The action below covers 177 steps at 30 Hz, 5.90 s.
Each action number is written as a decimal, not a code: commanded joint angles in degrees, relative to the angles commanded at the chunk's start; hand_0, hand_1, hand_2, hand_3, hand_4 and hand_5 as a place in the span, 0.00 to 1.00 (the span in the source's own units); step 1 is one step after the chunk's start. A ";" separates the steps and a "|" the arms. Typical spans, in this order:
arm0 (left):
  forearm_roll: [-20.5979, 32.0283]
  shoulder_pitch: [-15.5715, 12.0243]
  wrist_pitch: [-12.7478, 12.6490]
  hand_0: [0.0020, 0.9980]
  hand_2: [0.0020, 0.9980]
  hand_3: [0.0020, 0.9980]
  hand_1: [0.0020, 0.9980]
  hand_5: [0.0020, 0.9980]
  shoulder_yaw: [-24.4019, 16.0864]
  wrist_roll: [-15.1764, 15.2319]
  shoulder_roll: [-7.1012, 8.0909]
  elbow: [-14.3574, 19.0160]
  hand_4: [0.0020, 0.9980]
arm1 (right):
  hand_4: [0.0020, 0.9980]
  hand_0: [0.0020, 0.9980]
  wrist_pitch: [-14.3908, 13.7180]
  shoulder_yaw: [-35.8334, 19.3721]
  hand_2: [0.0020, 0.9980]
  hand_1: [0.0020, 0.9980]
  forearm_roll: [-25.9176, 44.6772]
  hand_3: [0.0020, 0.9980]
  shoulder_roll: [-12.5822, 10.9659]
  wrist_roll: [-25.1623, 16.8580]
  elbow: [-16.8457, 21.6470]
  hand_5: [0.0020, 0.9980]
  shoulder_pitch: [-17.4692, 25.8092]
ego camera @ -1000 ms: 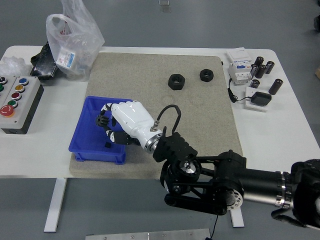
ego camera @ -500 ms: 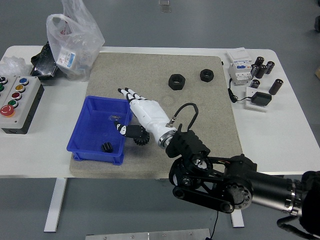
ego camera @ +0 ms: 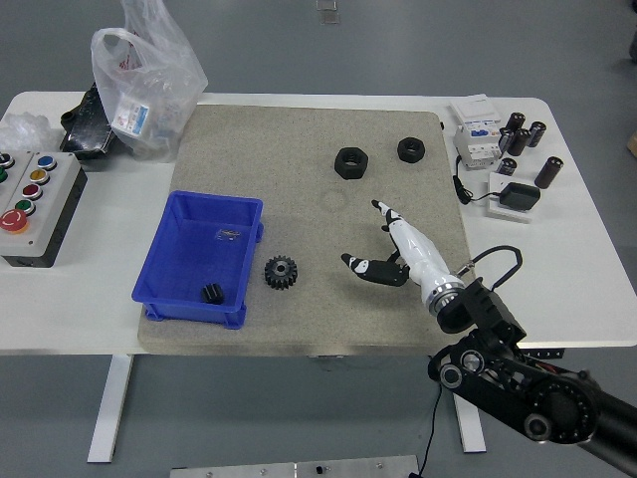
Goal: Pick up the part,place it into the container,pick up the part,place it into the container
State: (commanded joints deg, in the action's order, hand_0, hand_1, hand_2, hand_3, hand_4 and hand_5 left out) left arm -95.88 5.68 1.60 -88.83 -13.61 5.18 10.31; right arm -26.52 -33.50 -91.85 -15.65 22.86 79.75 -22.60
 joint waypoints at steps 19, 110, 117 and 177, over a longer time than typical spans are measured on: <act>-0.07 0.21 -0.06 0.62 0.61 0.61 0.61 0.41 0.47 -0.12 -0.12 0.00 0.53 | 0.79 0.41 5.55 14.41 1.00 0.84 -13.97 1.00 7.87 11.92 -6.20 0.25 -11.85; 0.58 0.00 0.04 0.62 0.61 0.61 0.61 0.44 0.52 -0.11 0.15 0.00 0.49 | 0.64 0.68 -5.32 3.80 0.90 0.85 -18.55 0.95 11.33 4.47 -2.30 0.12 -12.39; -0.48 -0.19 -0.06 0.61 0.61 0.61 0.61 0.44 -0.46 0.25 0.12 0.00 0.49 | 0.65 0.67 -9.07 -7.52 0.88 0.85 -14.47 0.93 8.95 -3.11 -2.81 0.15 -5.64; -1.93 -0.65 -0.17 0.61 0.61 0.61 0.61 0.42 -1.62 1.55 0.87 0.00 0.47 | 0.64 0.63 -10.46 -41.38 0.82 0.83 -4.44 0.85 5.82 -23.02 3.43 0.21 17.56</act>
State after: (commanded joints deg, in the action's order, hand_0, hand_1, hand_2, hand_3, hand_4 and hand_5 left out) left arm -97.80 5.04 1.44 -90.46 -12.06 6.05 10.31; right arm -36.98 -74.88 -96.29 -9.84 -0.15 83.18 -5.04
